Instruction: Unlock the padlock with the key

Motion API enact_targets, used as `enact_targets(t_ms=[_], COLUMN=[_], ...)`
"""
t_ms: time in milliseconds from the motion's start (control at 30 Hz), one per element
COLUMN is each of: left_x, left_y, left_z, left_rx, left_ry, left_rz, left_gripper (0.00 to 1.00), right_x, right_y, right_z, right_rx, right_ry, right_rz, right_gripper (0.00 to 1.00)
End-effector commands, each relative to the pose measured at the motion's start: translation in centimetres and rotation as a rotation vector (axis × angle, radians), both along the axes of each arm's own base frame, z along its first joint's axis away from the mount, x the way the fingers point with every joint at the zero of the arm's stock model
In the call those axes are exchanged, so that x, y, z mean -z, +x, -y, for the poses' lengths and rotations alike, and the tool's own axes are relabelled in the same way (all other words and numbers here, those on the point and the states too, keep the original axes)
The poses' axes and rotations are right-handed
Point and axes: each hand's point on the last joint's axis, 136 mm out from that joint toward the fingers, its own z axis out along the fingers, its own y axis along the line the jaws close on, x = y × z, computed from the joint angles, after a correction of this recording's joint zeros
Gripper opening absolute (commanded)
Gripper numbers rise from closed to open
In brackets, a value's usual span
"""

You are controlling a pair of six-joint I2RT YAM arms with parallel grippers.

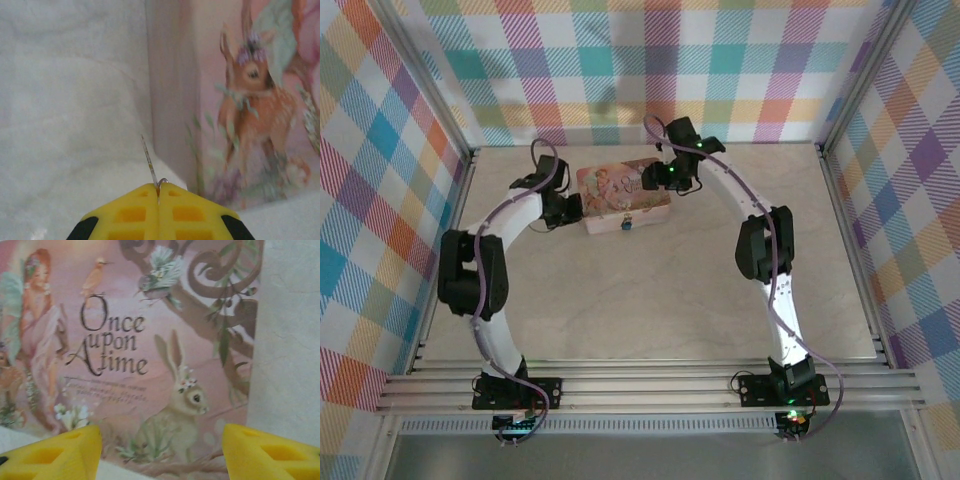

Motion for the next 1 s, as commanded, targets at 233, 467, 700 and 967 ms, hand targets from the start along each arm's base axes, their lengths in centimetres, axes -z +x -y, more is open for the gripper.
enact_targets(t_ms=[233, 467, 700, 967], left_x=[1.9, 1.9, 1.2, 1.5], left_y=[1.3, -0.8, -4.7, -7.6], left_z=[2.5, 6.7, 11.6, 12.4], left_rx=[0.109, 0.195, 0.275, 0.274], left_ry=[0.044, 0.024, 0.014, 0.0], left_rz=[-0.072, -0.06, -0.021, 0.005], left_gripper=[0.0, 0.0, 0.0, 0.0], right_x=[3.4, 4.2, 3.8, 2.4], right_y=[-1.9, -5.9, -11.8, -15.3], right_z=[0.5, 0.9, 4.6, 8.2], right_rx=[-0.089, -0.135, -0.098, 0.025], right_ry=[0.009, 0.077, 0.025, -0.067], right_rz=[-0.127, -0.141, -0.111, -0.149], right_gripper=[0.62, 0.54, 0.54, 0.64])
